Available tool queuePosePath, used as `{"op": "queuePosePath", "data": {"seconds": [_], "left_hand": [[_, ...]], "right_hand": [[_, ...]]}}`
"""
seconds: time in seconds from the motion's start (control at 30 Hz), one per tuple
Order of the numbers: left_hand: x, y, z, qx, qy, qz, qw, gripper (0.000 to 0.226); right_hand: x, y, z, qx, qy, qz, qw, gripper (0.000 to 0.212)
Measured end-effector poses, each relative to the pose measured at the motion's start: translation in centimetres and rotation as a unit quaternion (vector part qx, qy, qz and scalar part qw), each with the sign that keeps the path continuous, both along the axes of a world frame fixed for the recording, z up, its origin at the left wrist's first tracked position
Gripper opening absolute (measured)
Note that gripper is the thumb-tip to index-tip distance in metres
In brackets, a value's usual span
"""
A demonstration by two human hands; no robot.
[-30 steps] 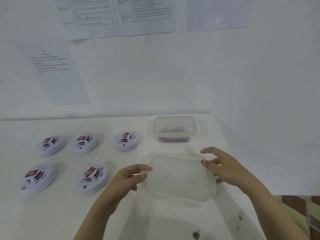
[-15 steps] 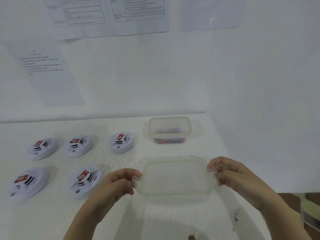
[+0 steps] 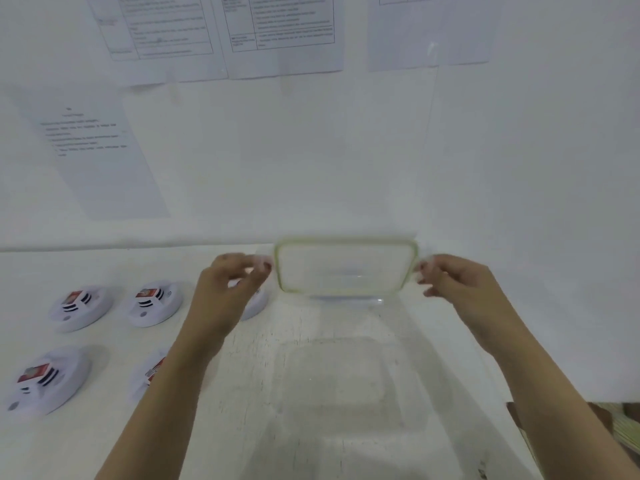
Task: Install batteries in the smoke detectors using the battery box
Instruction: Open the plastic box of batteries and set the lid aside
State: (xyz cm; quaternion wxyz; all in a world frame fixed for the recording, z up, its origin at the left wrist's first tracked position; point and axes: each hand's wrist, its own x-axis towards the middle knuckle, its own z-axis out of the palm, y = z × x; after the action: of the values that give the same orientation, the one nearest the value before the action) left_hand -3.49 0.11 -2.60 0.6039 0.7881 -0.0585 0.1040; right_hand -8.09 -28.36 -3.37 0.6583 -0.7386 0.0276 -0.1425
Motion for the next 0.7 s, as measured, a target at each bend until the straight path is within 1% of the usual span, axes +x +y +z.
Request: {"op": "queuePosePath", "data": {"seconds": [0.07,0.1,0.17,0.2,0.33,0.43,0.53,0.7], "left_hand": [[2.6,-1.0,1.0,0.01,0.012,-0.023,1.0,0.016],[4.0,-1.6,1.3,-0.007,0.027,-0.026,0.999,0.016],[7.1,-2.9,1.8,-0.045,0.053,-0.005,0.998,0.011],[8.7,-3.4,1.9,-0.06,0.065,0.009,0.996,0.011],[14.0,-4.5,1.5,-0.112,0.146,0.008,0.983,0.031],[16.5,-4.9,0.3,-0.149,0.193,0.003,0.97,0.034],[18.3,-4.9,-2.1,-0.158,0.228,0.008,0.961,0.034],[18.6,-5.4,-5.1,-0.192,0.278,-0.034,0.941,0.057]], "right_hand": [[3.0,-0.1,0.5,0.016,0.006,-0.04,0.999,0.019],[4.5,-0.2,0.7,0.025,0.017,-0.049,0.998,0.018],[7.6,-0.3,1.0,0.046,0.042,-0.056,0.997,0.009],[9.1,-0.4,1.0,0.055,0.053,-0.062,0.995,0.008],[14.4,-0.8,0.4,0.072,0.095,-0.088,0.989,0.029],[17.2,-1.0,-0.5,0.078,0.143,-0.077,0.984,0.04],[19.1,-0.6,-2.0,0.049,0.196,-0.065,0.977,0.046],[19.5,0.3,-4.1,0.017,0.246,-0.018,0.969,0.051]]}}
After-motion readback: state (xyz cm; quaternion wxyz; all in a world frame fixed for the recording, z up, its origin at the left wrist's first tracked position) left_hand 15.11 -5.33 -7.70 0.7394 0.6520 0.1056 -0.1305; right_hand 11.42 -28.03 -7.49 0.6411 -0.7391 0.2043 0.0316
